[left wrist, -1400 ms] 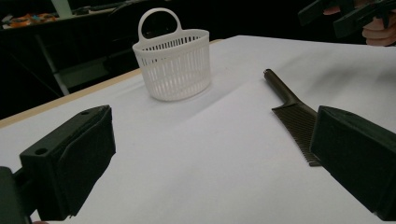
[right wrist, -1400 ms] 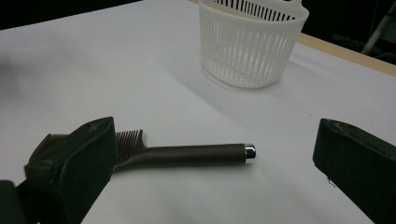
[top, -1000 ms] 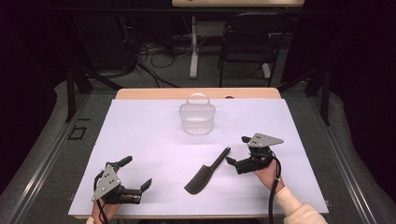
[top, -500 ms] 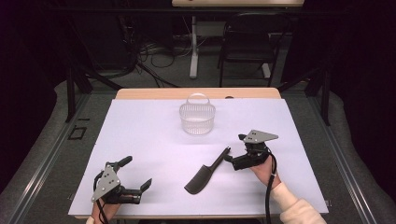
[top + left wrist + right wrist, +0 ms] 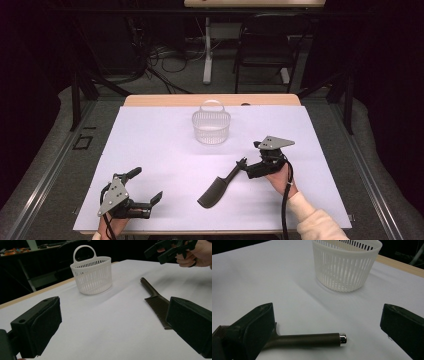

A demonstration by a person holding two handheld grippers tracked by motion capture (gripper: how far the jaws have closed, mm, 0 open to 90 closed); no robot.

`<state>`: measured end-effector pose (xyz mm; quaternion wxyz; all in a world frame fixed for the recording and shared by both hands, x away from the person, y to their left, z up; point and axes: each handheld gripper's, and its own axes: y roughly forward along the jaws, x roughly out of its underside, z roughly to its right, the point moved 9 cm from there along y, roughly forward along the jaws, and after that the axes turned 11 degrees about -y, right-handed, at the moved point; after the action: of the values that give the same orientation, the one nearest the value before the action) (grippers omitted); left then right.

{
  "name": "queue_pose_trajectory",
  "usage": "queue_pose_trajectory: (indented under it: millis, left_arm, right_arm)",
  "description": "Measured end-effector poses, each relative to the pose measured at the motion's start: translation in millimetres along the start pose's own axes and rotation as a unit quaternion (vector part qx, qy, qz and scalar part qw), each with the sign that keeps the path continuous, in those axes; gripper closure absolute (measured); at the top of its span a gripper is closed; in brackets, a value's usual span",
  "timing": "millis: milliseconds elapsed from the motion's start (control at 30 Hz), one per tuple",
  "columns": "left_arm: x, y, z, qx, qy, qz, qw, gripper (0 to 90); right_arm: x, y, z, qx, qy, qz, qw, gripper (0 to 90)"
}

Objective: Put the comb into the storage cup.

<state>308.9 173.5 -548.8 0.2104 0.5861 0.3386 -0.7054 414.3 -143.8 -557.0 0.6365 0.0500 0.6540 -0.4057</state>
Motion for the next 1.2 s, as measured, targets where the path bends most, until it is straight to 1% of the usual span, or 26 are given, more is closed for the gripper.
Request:
queue_pose_trajectory:
  millis: [267, 367, 400, 467, 500, 533, 700, 733, 767, 800, 867, 900, 933, 967, 1000, 1033, 1167, 1200]
  left_arm:
    - [-0.1, -0.1, 0.0, 0.001, 0.0, 0.001, 1.0, 0.1]
    - [-0.2, -0.2, 0.0, 0.0, 0.0, 0.001, 1.0, 0.1]
    - [-0.2, -0.2, 0.0, 0.0, 0.001, 0.0, 1.0, 0.1]
    - [-0.2, -0.3, 0.0, 0.0, 0.001, 0.001, 1.0, 0.1]
    - [-0.3, -0.3, -0.1, -0.001, 0.001, 0.001, 1.0, 0.1]
    - [-0.2, -0.3, -0.1, 0.0, 0.001, 0.001, 1.0, 0.1]
    - [-0.1, -0.3, 0.0, 0.001, 0.001, 0.001, 1.0, 0.1]
    - [-0.1, -0.3, 0.0, 0.001, 0.001, 0.001, 1.0, 0.1]
    - [-0.1, -0.3, 0.0, 0.001, 0.001, 0.0, 1.0, 0.1]
    - [-0.1, -0.3, 0.1, 0.001, 0.001, 0.0, 1.0, 0.1]
    - [-0.1, -0.3, 0.1, 0.001, 0.001, 0.0, 1.0, 0.1]
    - [0.1, -0.2, 0.0, 0.001, 0.001, 0.0, 1.0, 0.1]
    - [0.1, -0.2, 0.0, 0.001, 0.001, 0.0, 1.0, 0.1]
    - [0.2, -0.3, -0.1, 0.0, 0.001, -0.001, 1.0, 0.1]
    - [0.2, -0.3, 0.0, 0.001, 0.001, -0.001, 1.0, 0.1]
    - [0.2, -0.3, 0.0, 0.001, 0.001, -0.001, 1.0, 0.1]
    - [0.3, -0.4, 0.0, 0.001, 0.001, -0.001, 1.0, 0.1]
    - [0.3, -0.5, 0.0, 0.001, 0.001, -0.001, 1.0, 0.1]
  right_arm:
    - [1.6, 7.1, 4.9, 0.004, 0.001, -0.013, 0.9999, 0.3]
    - [2.5, 9.2, 6.6, 0.008, 0.001, -0.018, 0.9998, 7.1]
    - [2.5, 9.2, 6.6, 0.008, 0.001, -0.018, 0.9998, 7.1]
    - [3.5, 10.6, 8.4, 0.011, -0.001, -0.023, 0.9997, 15.3]
    - [3.8, 11.3, 9.3, 0.014, -0.001, -0.025, 0.9996, 16.2]
    - [4.2, 12.5, 11.0, 0.018, -0.001, -0.028, 0.9994, 25.0]
    - [5.6, 15.5, 13.3, 0.019, -0.005, -0.038, 0.9991, 50.2]
    - [5.6, 15.5, 13.3, 0.019, -0.005, -0.038, 0.9991, 50.2]
    - [6.1, 15.9, 13.8, 0.02, -0.006, -0.042, 0.9989, 58.0]
    - [6.1, 17.1, 13.6, 0.019, -0.007, -0.043, 0.9989, 62.6]
    - [6.6, 18.6, 14.4, 0.023, -0.012, -0.047, 0.9985, 72.6]
    - [7.6, 20.6, 14.8, 0.026, -0.015, -0.054, 0.9981, 80.3]
    - [7.6, 20.6, 14.8, 0.026, -0.015, -0.054, 0.9981, 80.3]
    - [8.3, 21.7, 15.2, 0.026, -0.017, -0.057, 0.9979, 84.0]
    - [9.9, 24.2, 16.6, 0.031, -0.021, -0.064, 0.9972, 90.0]
    - [9.9, 24.2, 16.6, 0.031, -0.021, -0.064, 0.9972, 90.0]
    - [14.6, 31.7, 17.9, 0.033, -0.023, -0.085, 0.9956, 90.0]
    - [14.6, 31.7, 17.9, 0.033, -0.023, -0.085, 0.9956, 90.0]
